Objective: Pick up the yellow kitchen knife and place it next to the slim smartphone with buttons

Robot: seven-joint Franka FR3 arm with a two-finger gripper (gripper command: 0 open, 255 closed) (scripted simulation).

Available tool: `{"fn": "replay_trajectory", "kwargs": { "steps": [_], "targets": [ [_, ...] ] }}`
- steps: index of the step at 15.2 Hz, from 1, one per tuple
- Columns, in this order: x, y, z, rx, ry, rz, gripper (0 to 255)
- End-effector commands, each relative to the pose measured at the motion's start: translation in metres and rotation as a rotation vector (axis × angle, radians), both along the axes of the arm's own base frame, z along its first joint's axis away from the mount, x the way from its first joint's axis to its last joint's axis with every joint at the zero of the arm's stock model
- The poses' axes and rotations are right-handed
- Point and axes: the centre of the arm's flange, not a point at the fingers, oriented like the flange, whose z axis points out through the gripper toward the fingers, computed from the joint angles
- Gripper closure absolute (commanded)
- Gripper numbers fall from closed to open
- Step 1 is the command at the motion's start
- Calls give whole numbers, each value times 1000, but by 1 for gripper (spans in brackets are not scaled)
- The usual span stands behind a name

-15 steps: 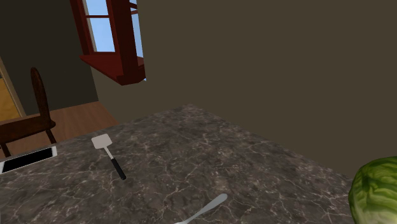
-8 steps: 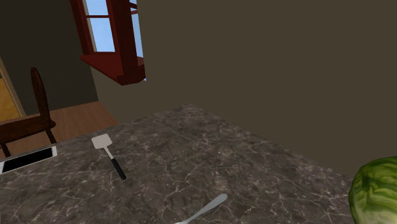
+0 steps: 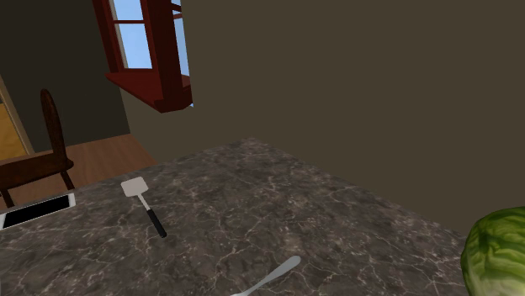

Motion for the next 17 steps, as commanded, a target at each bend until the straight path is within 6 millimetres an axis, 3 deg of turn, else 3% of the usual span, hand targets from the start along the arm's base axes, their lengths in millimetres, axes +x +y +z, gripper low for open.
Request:
{"fn": "replay_trajectory", "kwargs": {
  "steps": [1,14,17],
  "targets": [
    [0,1,-11,0,0,0,255],
    [0,1,-79,0,0,0,255],
    [0,1,-79,0,0,0,255]
  ]
}}
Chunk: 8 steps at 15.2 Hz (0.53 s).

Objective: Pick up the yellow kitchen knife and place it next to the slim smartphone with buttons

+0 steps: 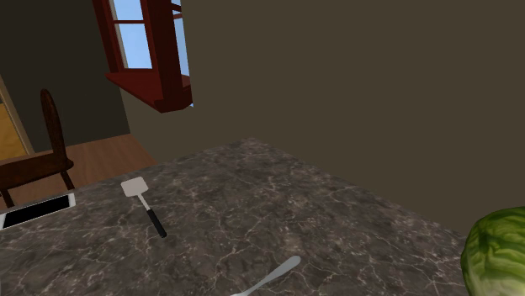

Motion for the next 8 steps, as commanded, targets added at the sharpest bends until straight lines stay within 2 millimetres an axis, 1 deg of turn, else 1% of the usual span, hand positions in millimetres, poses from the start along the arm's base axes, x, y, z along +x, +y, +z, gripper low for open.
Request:
{"fn": "replay_trajectory", "kwargs": {
  "steps": [1,4,5,8],
  "targets": [
    [0,0,0,0,0,0,255],
    [0,0,0,0,0,0,255],
    [0,0,0,0,0,0,0],
    [0,0,0,0,0,0,0]
  ]
}}
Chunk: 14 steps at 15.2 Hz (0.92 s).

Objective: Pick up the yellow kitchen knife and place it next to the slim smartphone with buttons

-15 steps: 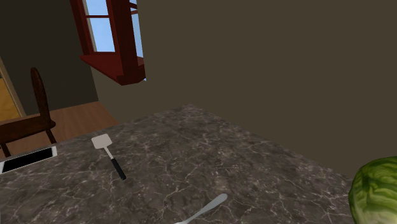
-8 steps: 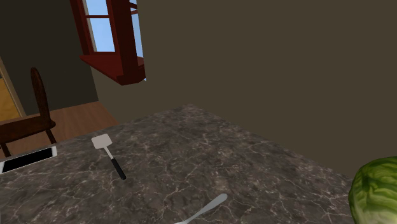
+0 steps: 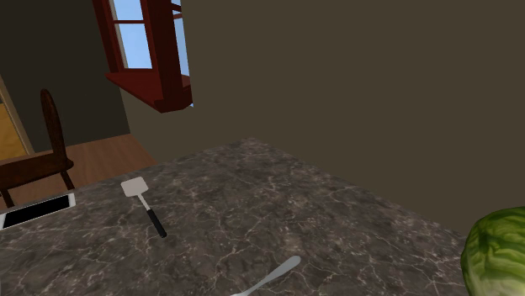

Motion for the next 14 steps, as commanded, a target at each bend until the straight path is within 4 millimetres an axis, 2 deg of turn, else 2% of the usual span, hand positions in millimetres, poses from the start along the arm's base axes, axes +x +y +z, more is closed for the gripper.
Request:
{"fn": "replay_trajectory", "kwargs": {
  "steps": [1,2,6,14],
  "targets": [
    [0,0,0,0,0,0,0],
    [0,0,0,0,0,0,0],
    [-4,0,50,0,0,0,0],
    [-4,0,50,0,0,0,0]
  ]
}}
